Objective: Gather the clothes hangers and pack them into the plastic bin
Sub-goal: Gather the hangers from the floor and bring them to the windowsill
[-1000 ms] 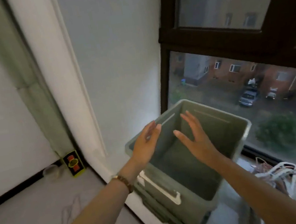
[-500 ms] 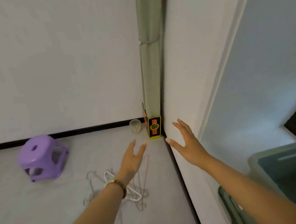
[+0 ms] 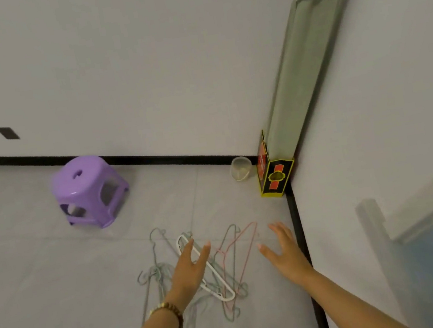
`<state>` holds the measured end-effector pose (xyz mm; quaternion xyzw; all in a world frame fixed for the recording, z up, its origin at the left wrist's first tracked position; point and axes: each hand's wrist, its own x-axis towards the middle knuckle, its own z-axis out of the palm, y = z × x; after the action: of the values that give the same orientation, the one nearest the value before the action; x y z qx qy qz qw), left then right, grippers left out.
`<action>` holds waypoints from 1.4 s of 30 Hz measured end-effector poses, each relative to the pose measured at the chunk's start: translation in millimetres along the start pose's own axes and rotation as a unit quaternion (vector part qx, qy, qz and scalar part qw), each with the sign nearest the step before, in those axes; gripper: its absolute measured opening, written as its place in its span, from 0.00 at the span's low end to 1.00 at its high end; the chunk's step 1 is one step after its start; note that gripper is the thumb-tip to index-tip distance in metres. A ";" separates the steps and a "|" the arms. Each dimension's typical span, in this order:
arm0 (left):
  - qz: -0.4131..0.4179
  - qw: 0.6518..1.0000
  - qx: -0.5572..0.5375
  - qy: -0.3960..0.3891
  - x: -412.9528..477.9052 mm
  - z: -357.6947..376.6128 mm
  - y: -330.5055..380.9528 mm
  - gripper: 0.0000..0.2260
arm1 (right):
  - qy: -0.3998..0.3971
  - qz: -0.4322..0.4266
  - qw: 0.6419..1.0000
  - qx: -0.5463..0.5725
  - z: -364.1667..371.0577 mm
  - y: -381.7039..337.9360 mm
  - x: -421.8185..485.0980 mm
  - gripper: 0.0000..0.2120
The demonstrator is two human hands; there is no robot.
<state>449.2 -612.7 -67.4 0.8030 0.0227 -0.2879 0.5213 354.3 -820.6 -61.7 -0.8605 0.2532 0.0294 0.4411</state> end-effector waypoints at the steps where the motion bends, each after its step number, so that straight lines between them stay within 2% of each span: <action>1: -0.008 1.000 0.000 0.010 17.9 7.1 -17.6 0.30 | -0.008 0.003 1.000 -0.004 16.5 18.5 16.9 0.31; 9: -0.036 0.996 -0.033 0.068 170.4 76.1 -192.9 0.33 | -0.053 -0.007 0.999 -0.008 160.7 178.0 152.4 0.31; 14: -0.023 0.996 -0.008 0.088 279.4 107.2 -328.7 0.44 | -0.074 -0.032 0.996 -0.027 241.7 260.2 220.3 0.33; 18: 0.000 0.993 0.011 0.120 300.3 118.5 -363.0 0.33 | -0.120 -0.034 0.992 -0.024 300.8 310.5 252.2 0.33; 21: -0.033 0.991 -0.003 0.129 316.4 127.1 -394.5 0.28 | -0.146 -0.008 0.989 -0.003 336.6 336.7 267.7 0.35; 26: -0.052 0.987 0.075 0.130 358.9 142.4 -468.7 0.42 | -0.178 0.080 0.979 0.061 382.6 372.1 274.4 0.31; 27: -0.054 0.985 0.113 0.120 355.5 145.6 -470.0 0.40 | -0.181 0.088 0.978 0.063 388.5 375.4 272.6 0.29; 30: -0.025 0.973 0.197 0.117 333.5 157.6 -460.7 0.18 | -0.182 0.103 0.976 0.067 399.1 376.4 266.4 0.19; 31: -0.003 0.971 0.209 0.118 327.6 161.9 -457.3 0.14 | -0.179 0.103 0.976 0.067 401.7 375.0 263.7 0.16; 33: 0.039 0.969 0.206 0.135 324.4 163.1 -457.7 0.14 | -0.143 0.078 0.985 0.065 407.4 372.0 260.0 0.10; 34: 0.050 0.970 0.188 0.148 323.6 161.2 -457.7 0.16 | -0.119 0.064 0.989 0.067 407.8 369.0 257.2 0.10; 36: 0.072 0.979 0.110 0.155 323.9 155.7 -456.9 0.21 | -0.064 0.034 0.995 0.072 402.9 366.8 254.5 0.16; 38: 0.094 0.984 0.026 0.152 324.3 150.0 -455.3 0.27 | -0.017 0.014 0.996 0.087 388.0 368.2 253.5 0.16; 42: 0.122 0.986 0.032 0.111 323.8 153.5 -445.8 0.25 | 0.063 0.000 0.986 0.157 352.5 370.0 252.3 0.15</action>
<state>501.6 -625.6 -636.8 0.8432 -0.0269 -0.1320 0.5204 463.9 -829.7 -620.9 -0.7806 0.2820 -0.0650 0.5540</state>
